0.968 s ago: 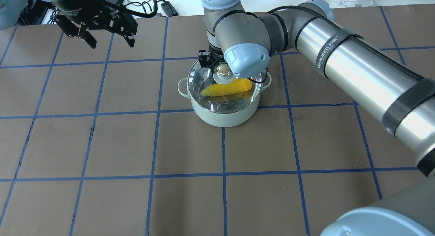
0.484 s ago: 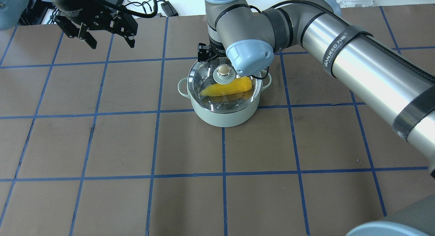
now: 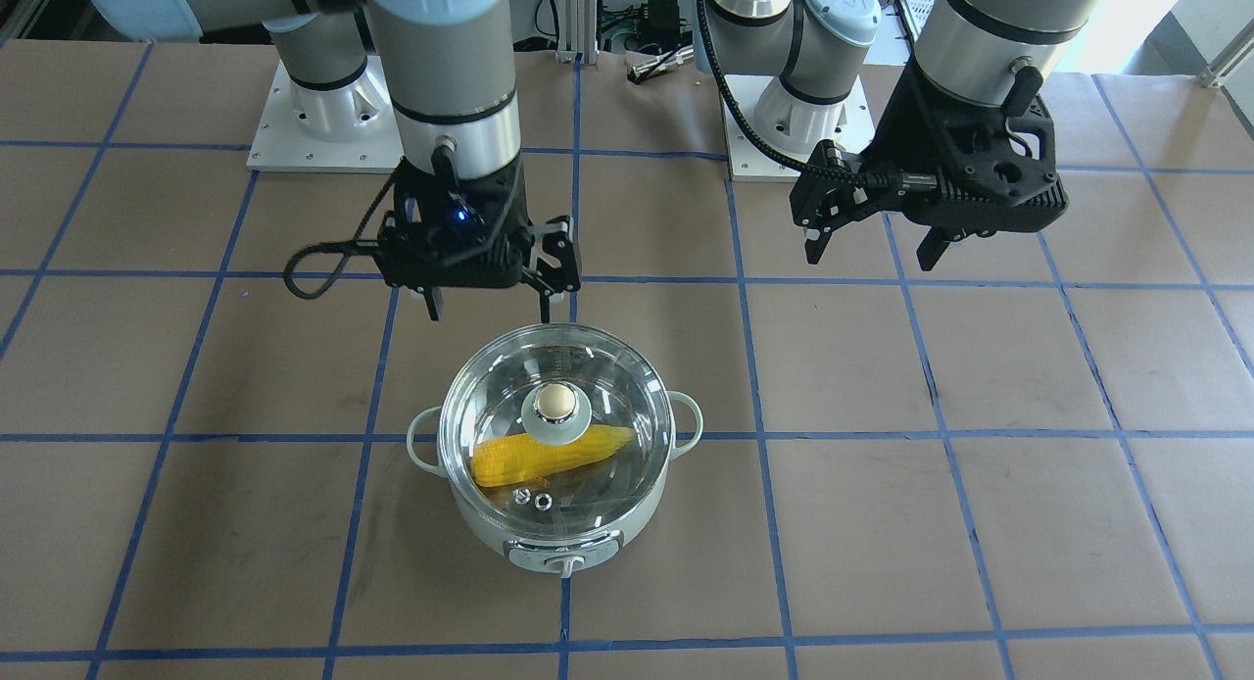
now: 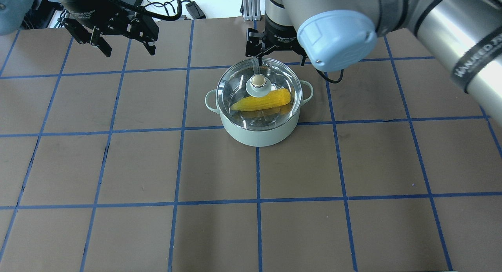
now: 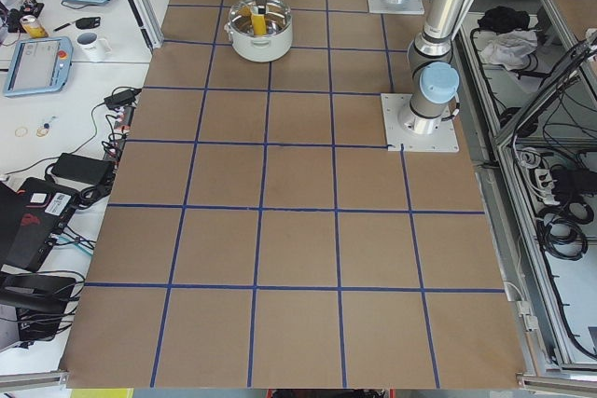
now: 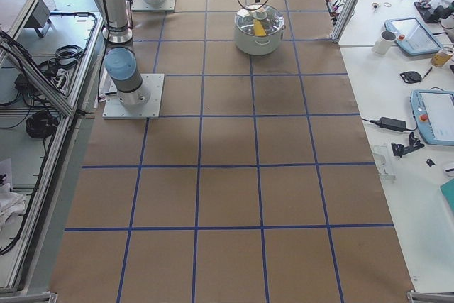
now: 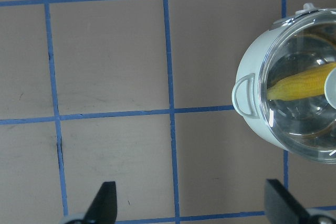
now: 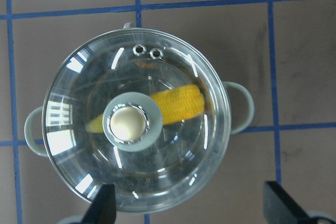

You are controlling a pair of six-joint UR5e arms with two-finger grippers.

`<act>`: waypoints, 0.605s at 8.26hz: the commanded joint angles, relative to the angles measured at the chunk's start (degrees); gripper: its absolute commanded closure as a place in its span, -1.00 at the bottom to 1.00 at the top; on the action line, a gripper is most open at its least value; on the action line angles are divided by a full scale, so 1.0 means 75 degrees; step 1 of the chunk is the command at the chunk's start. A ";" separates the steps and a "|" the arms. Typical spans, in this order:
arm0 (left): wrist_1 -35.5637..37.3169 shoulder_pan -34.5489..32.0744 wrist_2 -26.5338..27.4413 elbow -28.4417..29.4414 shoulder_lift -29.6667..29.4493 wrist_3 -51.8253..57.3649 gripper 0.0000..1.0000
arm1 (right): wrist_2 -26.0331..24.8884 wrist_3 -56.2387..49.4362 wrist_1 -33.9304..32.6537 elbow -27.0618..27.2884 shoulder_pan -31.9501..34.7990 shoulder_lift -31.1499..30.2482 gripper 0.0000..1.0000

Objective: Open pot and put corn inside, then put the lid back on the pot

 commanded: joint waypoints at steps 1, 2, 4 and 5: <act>0.0004 0.0000 0.0008 0.0006 0.0000 -0.0009 -1.00 | 0.0037 -0.0196 0.2004 0.0022 -0.0822 -0.1296 -1.00; -0.0008 0.0000 0.0008 0.0006 0.0012 -0.0009 -1.00 | 0.0002 -0.0697 0.2430 0.0034 -0.1325 -0.1601 -1.00; -0.0008 0.0000 0.0008 0.0006 0.0036 -0.0009 -1.00 | 0.0072 -0.1100 0.2739 0.0104 -0.1892 -0.1791 -1.00; -0.0008 0.0000 0.0008 0.0006 0.0047 0.0014 -1.00 | 0.0072 -0.1101 0.2715 0.0116 -0.1893 -0.1803 -1.00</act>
